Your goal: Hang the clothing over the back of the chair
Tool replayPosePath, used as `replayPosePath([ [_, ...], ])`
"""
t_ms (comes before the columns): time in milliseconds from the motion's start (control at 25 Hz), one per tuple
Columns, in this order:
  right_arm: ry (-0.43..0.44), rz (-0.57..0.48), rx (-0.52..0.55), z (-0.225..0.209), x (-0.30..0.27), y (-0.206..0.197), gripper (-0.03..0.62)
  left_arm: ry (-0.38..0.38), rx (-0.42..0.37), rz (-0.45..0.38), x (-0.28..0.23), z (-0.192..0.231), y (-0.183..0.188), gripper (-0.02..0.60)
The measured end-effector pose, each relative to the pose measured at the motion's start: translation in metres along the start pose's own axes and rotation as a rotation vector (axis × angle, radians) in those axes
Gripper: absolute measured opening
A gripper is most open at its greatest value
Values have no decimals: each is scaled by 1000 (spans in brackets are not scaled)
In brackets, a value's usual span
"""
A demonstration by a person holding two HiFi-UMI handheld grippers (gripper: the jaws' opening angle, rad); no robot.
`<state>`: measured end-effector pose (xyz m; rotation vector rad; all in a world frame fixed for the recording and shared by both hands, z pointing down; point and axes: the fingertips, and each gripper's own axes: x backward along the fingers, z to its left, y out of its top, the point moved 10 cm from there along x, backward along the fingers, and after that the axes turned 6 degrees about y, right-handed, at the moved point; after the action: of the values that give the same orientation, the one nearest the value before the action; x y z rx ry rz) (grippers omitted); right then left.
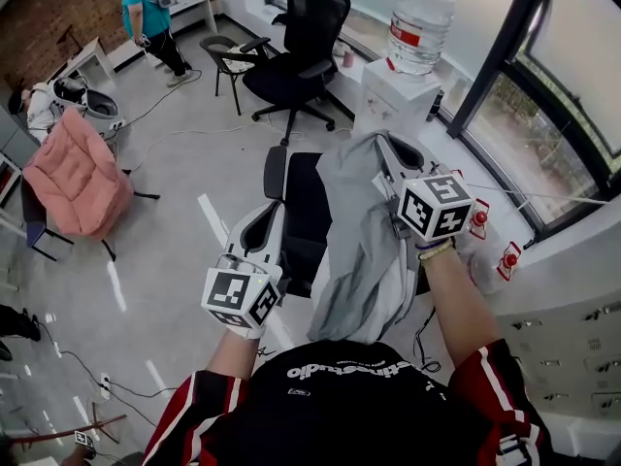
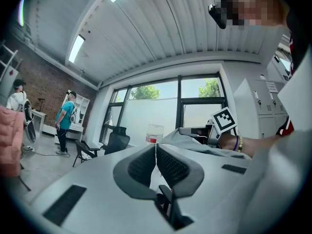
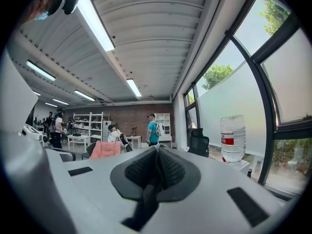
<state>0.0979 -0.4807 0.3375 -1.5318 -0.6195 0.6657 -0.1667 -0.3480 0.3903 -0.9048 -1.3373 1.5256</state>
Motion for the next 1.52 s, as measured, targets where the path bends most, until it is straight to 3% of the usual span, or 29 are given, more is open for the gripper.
replayPosePath([
  [240, -40, 1, -15, -42, -27, 3, 21, 21, -6, 7, -11, 3, 1, 26],
  [480, -38, 56, -34, -50, -32, -29, 22, 29, -7, 17, -21, 6, -3, 26],
  [920, 46, 182, -114, -58, -12, -71, 61, -34, -18, 29, -46, -12, -9, 26],
  [1200, 66, 237, -94, -58, -1, -70, 69, -48, -22, 28, -50, -18, -8, 26],
  [1520, 109, 377, -30, -56, 14, -74, 78, -73, -20, 31, -52, -23, -12, 26],
])
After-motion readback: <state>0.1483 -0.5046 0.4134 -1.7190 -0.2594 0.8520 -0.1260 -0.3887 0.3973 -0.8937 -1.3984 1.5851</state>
